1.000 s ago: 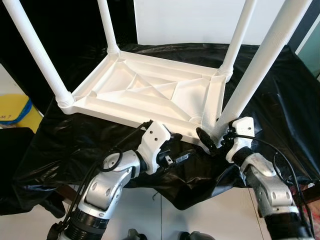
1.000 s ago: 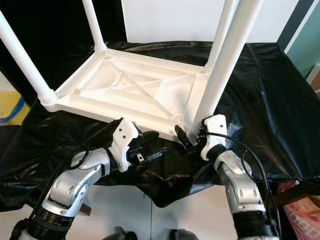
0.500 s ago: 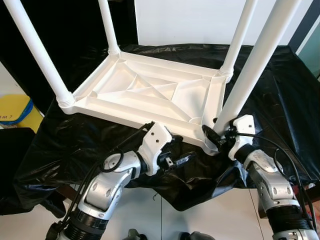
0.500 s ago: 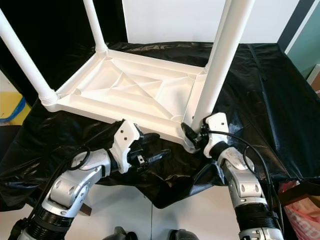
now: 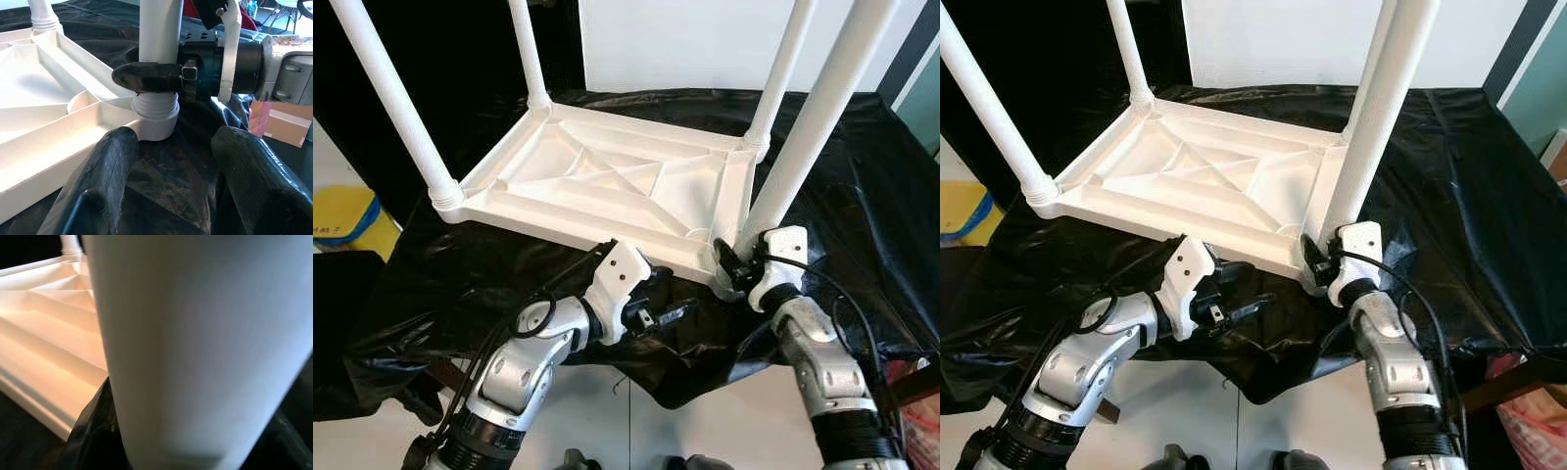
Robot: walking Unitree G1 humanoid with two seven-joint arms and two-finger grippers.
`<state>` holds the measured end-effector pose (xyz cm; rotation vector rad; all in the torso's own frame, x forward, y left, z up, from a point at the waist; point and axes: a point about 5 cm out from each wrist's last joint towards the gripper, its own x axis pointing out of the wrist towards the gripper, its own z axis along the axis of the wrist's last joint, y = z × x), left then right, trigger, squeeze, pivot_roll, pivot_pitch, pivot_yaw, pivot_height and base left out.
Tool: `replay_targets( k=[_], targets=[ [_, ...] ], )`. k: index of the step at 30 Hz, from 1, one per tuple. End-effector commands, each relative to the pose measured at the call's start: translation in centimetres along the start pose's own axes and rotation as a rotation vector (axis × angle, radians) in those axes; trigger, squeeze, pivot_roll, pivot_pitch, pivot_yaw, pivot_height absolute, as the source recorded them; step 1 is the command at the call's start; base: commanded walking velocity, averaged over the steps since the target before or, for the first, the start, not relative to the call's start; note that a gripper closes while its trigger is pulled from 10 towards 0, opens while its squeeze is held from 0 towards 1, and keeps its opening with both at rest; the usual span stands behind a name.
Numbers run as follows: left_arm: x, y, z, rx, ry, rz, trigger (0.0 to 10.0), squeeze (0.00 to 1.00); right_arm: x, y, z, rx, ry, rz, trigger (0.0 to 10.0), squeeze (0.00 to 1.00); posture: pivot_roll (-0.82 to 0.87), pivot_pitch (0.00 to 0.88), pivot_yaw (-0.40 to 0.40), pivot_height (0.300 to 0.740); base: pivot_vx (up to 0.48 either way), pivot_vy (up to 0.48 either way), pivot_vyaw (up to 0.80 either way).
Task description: Building children table
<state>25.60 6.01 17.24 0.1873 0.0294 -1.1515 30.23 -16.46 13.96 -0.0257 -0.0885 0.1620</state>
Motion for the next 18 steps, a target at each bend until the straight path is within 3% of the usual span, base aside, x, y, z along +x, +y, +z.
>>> replay_targets(
  k=[1, 8, 13, 18],
  targets=[
    [0.1, -0.1, 0.1, 0.013, -0.004, -0.001, 10.0, 0.00, -0.8, -1.0, -1.8, 0.015, 0.090, -0.102, 10.0, 0.00, -0.11, 0.103, -0.009, 0.740, 0.000, 0.000, 0.00],
    [0.2, -0.3, 0.1, 0.010, -0.007, -0.003, 10.0, 0.00, -1.1, 0.5, -1.8, 0.076, 0.089, -0.333, 10.0, 0.00, -0.11, 0.102, -0.017, 0.740, 0.000, 0.000, 0.00],
    [0.3, -0.4, 0.0, 0.006, -0.009, -0.007, 10.0, 0.00, -1.2, 1.5, -1.6, 0.101, 0.081, -0.337, 10.0, 0.00, -0.11, 0.098, -0.015, 0.740, 0.000, 0.000, 0.00],
    [0.2, -0.3, 0.0, 0.011, -0.006, -0.011, 10.0, 0.00, -1.2, 1.5, -1.5, 0.096, 0.083, -0.346, 10.0, 0.00, -0.11, 0.093, -0.014, 0.740, 0.000, 0.000, 0.00]
  ],
)
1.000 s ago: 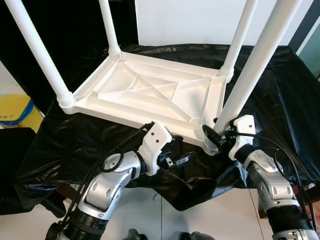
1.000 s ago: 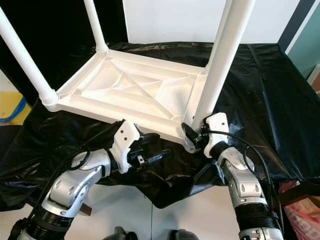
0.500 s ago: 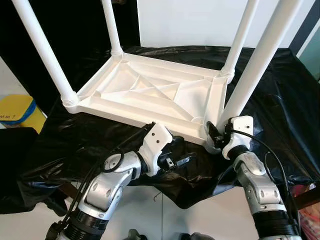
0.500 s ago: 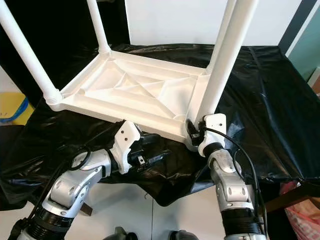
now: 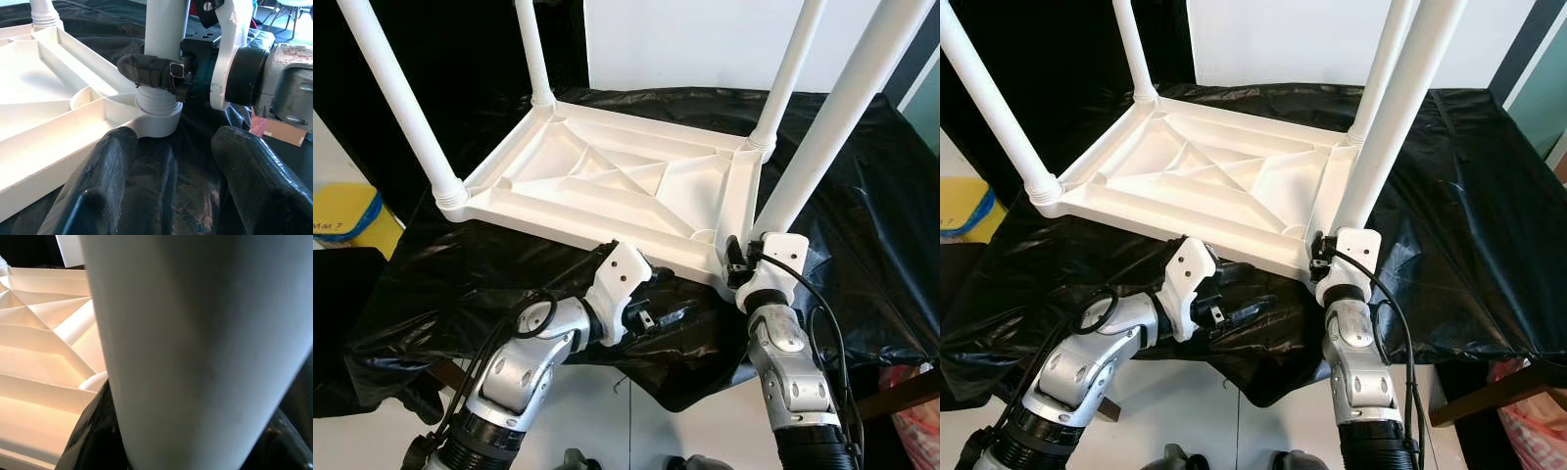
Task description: Building children table
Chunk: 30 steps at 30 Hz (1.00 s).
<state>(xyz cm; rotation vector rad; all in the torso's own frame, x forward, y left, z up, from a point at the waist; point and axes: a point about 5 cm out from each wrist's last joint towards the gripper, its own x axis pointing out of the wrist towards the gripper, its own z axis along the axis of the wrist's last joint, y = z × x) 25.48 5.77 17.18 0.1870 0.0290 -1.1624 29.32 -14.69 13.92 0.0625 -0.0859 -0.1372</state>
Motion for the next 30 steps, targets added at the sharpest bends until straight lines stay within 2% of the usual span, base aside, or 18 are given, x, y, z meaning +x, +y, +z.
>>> replay_targets(
  k=[1, 8, 9, 21, 22, 23, 24, 28, 30],
  targets=[
    [0.0, -0.1, 0.1, 0.012, -0.005, 0.000, 10.0, 0.00, -0.5, -0.6, -1.5, 0.005, 0.081, -0.049, 10.0, 0.00, -0.11, 0.086, -0.009, 0.740, 0.000, 0.000, 0.00],
    [0.1, 0.0, 0.1, 0.016, -0.005, -0.005, 10.0, 0.00, -0.6, -0.2, -1.3, -0.014, 0.068, -0.054, 10.0, 0.00, -0.12, 0.079, -0.006, 0.740, 0.000, 0.000, 0.00],
    [0.1, 0.1, 0.1, 0.019, -0.004, -0.006, 10.0, 0.00, -0.6, -0.3, -1.0, -0.020, 0.054, -0.051, 10.0, 1.00, -0.12, 0.078, -0.005, 0.740, 0.000, 0.000, 0.00],
    [0.2, 0.1, 0.1, 0.023, -0.002, -0.004, 10.0, 0.00, -0.1, -0.5, 0.5, -0.029, -0.022, 0.095, 10.0, 1.00, -0.12, 0.076, -0.009, 0.740, 0.000, 0.000, 0.00],
    [0.1, 0.1, 0.1, 0.024, -0.002, -0.003, 10.0, 0.00, 0.0, -0.7, 0.6, -0.035, -0.025, 0.150, 10.0, 0.14, -0.11, 0.079, -0.009, 0.740, 0.000, 0.000, 0.00],
    [0.1, 0.1, 0.1, 0.026, -0.002, 0.000, 10.0, 0.00, 0.2, -0.9, 0.7, -0.049, -0.024, 0.225, 10.0, 0.00, -0.11, 0.083, -0.009, 0.740, 0.000, 0.000, 0.00],
    [0.1, 0.1, 0.1, 0.026, -0.002, 0.000, 10.0, 0.00, 0.2, -0.9, 0.7, -0.049, -0.024, 0.225, 10.0, 0.00, -0.11, 0.083, -0.009, 0.740, 0.000, 0.000, 0.00],
    [-0.1, 0.2, 0.1, 0.024, -0.001, 0.004, 10.0, 0.00, 1.1, -1.5, 1.0, -0.093, -0.017, 0.385, 10.0, 0.00, -0.11, 0.089, -0.005, 0.740, 0.000, 0.000, 0.00],
    [-0.1, 0.1, 0.1, 0.023, -0.001, 0.003, 10.0, 0.00, 1.5, -1.6, 1.0, -0.111, -0.012, 0.428, 10.0, 0.00, -0.11, 0.092, -0.003, 0.740, 0.000, 0.000, 0.00]
  ],
)
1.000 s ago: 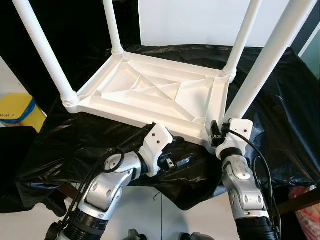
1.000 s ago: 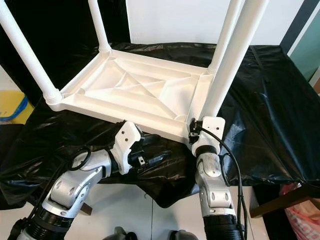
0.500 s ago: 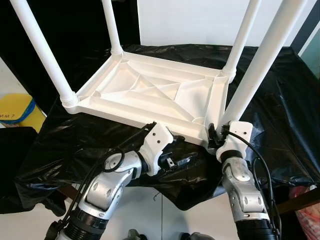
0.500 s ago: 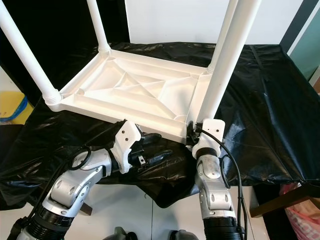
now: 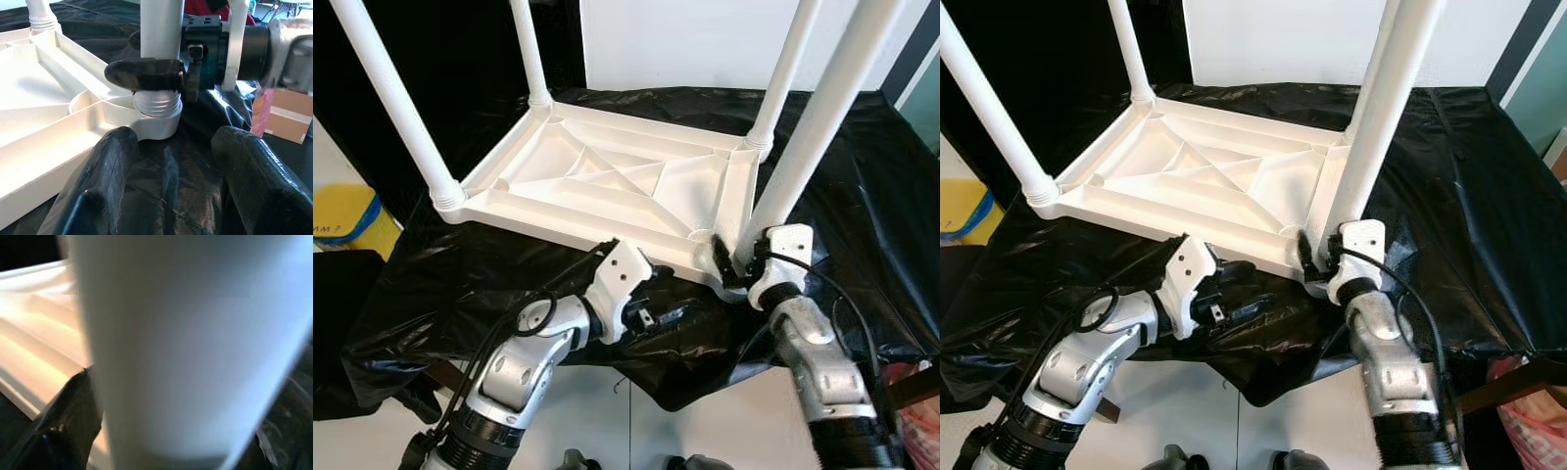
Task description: Building children table
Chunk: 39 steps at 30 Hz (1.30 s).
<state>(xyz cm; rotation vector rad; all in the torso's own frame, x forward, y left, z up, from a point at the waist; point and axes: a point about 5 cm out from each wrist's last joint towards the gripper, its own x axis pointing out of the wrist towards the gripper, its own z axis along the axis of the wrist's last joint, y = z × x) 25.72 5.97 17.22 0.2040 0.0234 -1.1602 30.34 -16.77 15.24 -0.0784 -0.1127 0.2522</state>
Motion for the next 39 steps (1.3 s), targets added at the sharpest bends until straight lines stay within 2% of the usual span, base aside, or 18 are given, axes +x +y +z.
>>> replay_targets(
  k=[1, 6, 9, 10, 12, 13, 20, 21, 22, 36, 39],
  targets=[
    [0.0, -0.2, 0.1, 0.007, -0.005, 0.001, 10.0, 0.00, 0.1, 0.2, -0.3, 0.013, 0.008, 0.033, 10.0, 0.00, -0.11, 0.092, -0.003, 0.740, 0.000, 0.000, 0.00],
    [-0.1, -0.2, 0.2, 0.008, -0.005, 0.000, 10.0, 0.00, 1.3, 0.0, -0.4, -0.024, 0.029, 0.163, 10.0, 0.00, -0.10, 0.096, -0.006, 0.740, 0.000, 0.000, 0.00],
    [-0.1, -0.1, 0.2, 0.009, -0.006, 0.001, 10.0, 0.00, 1.4, 0.0, -0.5, -0.030, 0.030, 0.174, 10.0, 0.00, -0.10, 0.096, -0.006, 0.740, 0.000, 0.000, 0.00],
    [-0.1, -0.1, 0.3, 0.010, -0.006, 0.006, 10.0, 0.00, 1.6, 0.2, -0.7, -0.039, 0.039, 0.196, 4.2, 0.00, -0.09, 0.095, -0.012, 0.740, 0.000, 0.000, 0.00],
    [-0.1, 0.0, 0.3, 0.011, -0.007, 0.009, 10.0, 0.00, 1.7, 0.3, -0.9, -0.044, 0.045, 0.211, 4.2, 0.00, -0.09, 0.095, -0.012, 0.740, 0.000, 0.000, 0.00],
    [-0.2, 0.0, 0.3, 0.011, -0.007, 0.013, 10.0, 0.00, 1.8, 0.3, -1.1, -0.043, 0.052, 0.219, 0.0, 0.00, -0.08, 0.094, -0.014, 0.740, 0.000, 0.000, 0.00],
    [-0.3, 0.1, 0.4, 0.013, -0.007, 0.021, 10.0, 0.00, 1.7, 0.1, -1.5, -0.036, 0.060, 0.236, 0.0, 0.00, -0.08, 0.096, -0.015, 0.740, 0.000, 0.000, 0.00],
    [-0.3, 0.1, 0.4, 0.012, -0.007, 0.022, 10.0, 0.00, 1.7, 0.0, -1.7, -0.030, 0.066, 0.233, 0.3, 0.00, -0.08, 0.097, -0.016, 0.740, 0.000, 0.000, 0.00],
    [-0.3, 0.0, 0.3, 0.011, -0.007, 0.023, 10.0, 0.00, 1.7, -0.2, -1.8, -0.026, 0.070, 0.227, 10.0, 0.00, -0.08, 0.099, -0.017, 0.740, 0.000, 0.000, 0.00],
    [-0.4, 0.0, 0.3, 0.008, -0.009, 0.022, 10.0, 0.00, 1.4, -1.0, -2.0, 0.000, 0.068, 0.115, 10.0, 0.00, -0.08, 0.100, -0.016, 0.740, 0.000, 0.000, 0.00],
    [-0.4, 0.0, 0.3, 0.007, -0.010, 0.020, 10.0, 0.00, 1.2, -0.8, -1.9, 0.013, 0.057, 0.057, 10.0, 0.00, -0.08, 0.104, -0.016, 0.740, 0.000, 0.000, 0.00]
  ],
)
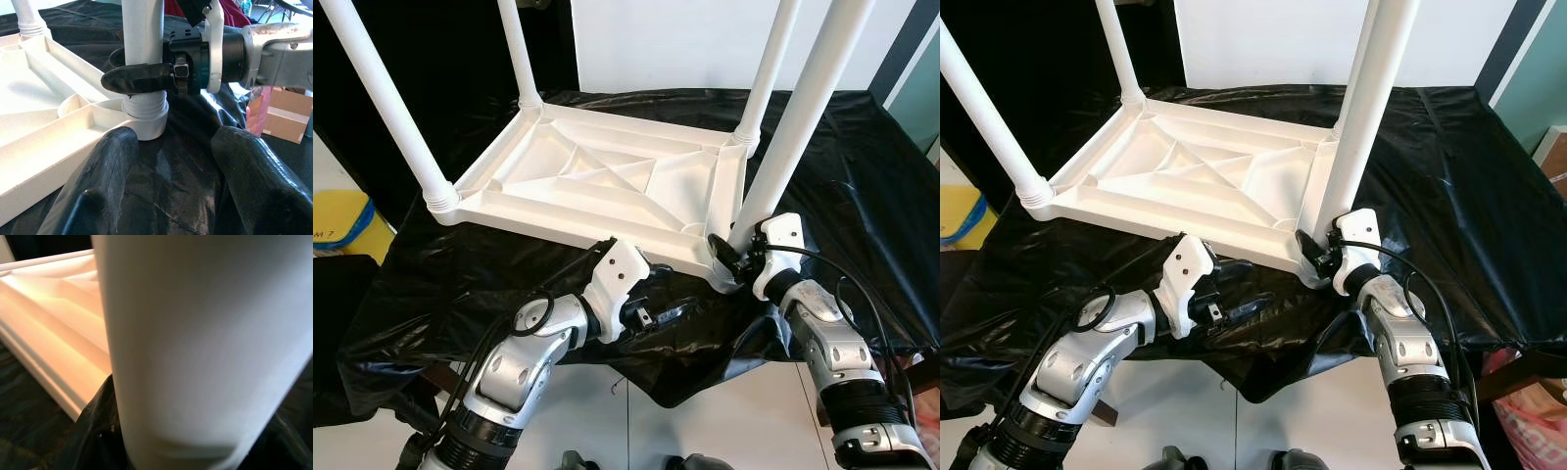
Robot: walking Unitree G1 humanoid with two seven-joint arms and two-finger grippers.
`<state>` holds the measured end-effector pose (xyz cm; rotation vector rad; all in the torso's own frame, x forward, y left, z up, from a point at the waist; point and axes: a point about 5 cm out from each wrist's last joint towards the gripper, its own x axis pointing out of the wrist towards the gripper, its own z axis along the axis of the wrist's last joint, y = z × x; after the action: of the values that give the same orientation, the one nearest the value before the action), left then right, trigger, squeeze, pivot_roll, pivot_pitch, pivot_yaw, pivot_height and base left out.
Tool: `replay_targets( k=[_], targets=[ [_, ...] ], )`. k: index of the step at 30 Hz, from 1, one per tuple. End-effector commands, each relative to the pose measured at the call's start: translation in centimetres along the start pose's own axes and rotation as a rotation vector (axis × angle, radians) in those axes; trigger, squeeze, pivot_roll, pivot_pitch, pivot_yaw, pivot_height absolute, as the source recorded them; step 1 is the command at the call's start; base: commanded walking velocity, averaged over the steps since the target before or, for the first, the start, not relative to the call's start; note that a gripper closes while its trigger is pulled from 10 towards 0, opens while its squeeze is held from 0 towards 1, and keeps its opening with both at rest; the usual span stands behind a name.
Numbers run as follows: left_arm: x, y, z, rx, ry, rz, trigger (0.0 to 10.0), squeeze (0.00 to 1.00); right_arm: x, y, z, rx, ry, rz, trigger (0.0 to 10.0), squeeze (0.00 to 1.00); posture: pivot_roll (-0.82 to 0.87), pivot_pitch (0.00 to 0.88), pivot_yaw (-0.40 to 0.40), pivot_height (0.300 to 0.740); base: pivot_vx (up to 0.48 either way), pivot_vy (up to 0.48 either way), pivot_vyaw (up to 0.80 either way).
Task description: Building children table
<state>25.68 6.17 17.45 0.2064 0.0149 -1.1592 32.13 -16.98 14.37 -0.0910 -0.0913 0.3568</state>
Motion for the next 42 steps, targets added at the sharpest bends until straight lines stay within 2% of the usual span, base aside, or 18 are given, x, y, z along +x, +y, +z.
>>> replay_targets(
  k=[1, 4, 6, 7, 10, 13, 17, 27, 36, 37, 42],
  targets=[
    [-0.1, -0.1, 0.2, 0.001, -0.004, 0.019, 10.0, 0.00, -0.4, -0.2, -0.8, 0.019, 0.038, -0.049, 10.0, 0.00, -0.08, 0.104, -0.016, 0.740, 0.000, 0.000, 0.00],
    [-0.1, -0.1, 0.2, 0.001, -0.004, 0.019, 10.0, 0.00, -0.4, -0.2, -0.7, 0.029, 0.031, -0.092, 10.0, 0.00, -0.08, 0.105, -0.018, 0.740, 0.000, 0.000, 0.00],
    [-0.2, -0.2, 0.1, -0.002, -0.004, 0.022, 10.0, 0.00, -0.8, -0.1, -0.6, 0.056, 0.030, -0.224, 10.0, 0.00, -0.08, 0.112, -0.022, 0.740, 0.000, 0.000, 0.00],
    [-0.2, -0.2, 0.1, -0.002, -0.004, 0.022, 10.0, 0.00, -0.8, -0.1, -0.6, 0.056, 0.030, -0.224, 10.0, 0.00, -0.08, 0.112, -0.022, 0.740, 0.000, 0.000, 0.00],
    [-0.2, -0.3, 0.1, -0.006, -0.003, 0.024, 10.0, 0.00, -1.4, 0.4, -0.9, 0.069, 0.047, -0.366, 10.0, 0.00, -0.08, 0.116, -0.025, 0.740, 0.000, 0.000, 0.00],
    [-0.2, -0.3, 0.0, -0.007, -0.003, 0.024, 10.0, 0.00, -1.5, 0.7, -1.1, 0.074, 0.052, -0.399, 10.0, 0.00, -0.08, 0.116, -0.025, 0.740, 0.000, 0.000, 0.00],
    [-0.1, -0.4, 0.0, -0.010, -0.005, 0.025, 10.0, 0.00, -1.8, 1.9, -1.3, 0.102, 0.042, -0.589, 10.0, 0.00, -0.08, 0.118, -0.027, 0.740, 0.000, 0.000, 0.00],
    [-0.1, -0.2, 0.1, -0.009, -0.007, 0.029, 10.0, 0.00, -1.4, 3.2, -0.9, 0.120, 0.039, -0.550, 10.0, 0.00, -0.08, 0.117, -0.028, 0.740, 0.000, 0.000, 0.00],
    [-0.1, -0.3, 0.0, -0.009, -0.006, 0.027, 10.0, 0.00, -1.3, 3.3, -0.6, 0.111, 0.034, -0.571, 10.0, 0.00, -0.08, 0.112, -0.025, 0.740, 0.000, 0.000, 0.00],
    [-0.1, -0.3, 0.0, -0.008, -0.006, 0.026, 10.0, 0.00, -1.3, 3.3, -0.5, 0.115, 0.026, -0.569, 10.0, 1.00, -0.08, 0.112, -0.024, 0.740, 0.000, 0.000, 0.00],
    [-0.1, -0.3, 0.0, -0.005, -0.002, 0.023, 10.0, 0.00, -1.2, 3.3, 0.1, 0.118, -0.006, -0.505, 10.0, 1.00, -0.09, 0.109, -0.022, 0.740, 0.000, 0.000, 0.00]
  ],
)
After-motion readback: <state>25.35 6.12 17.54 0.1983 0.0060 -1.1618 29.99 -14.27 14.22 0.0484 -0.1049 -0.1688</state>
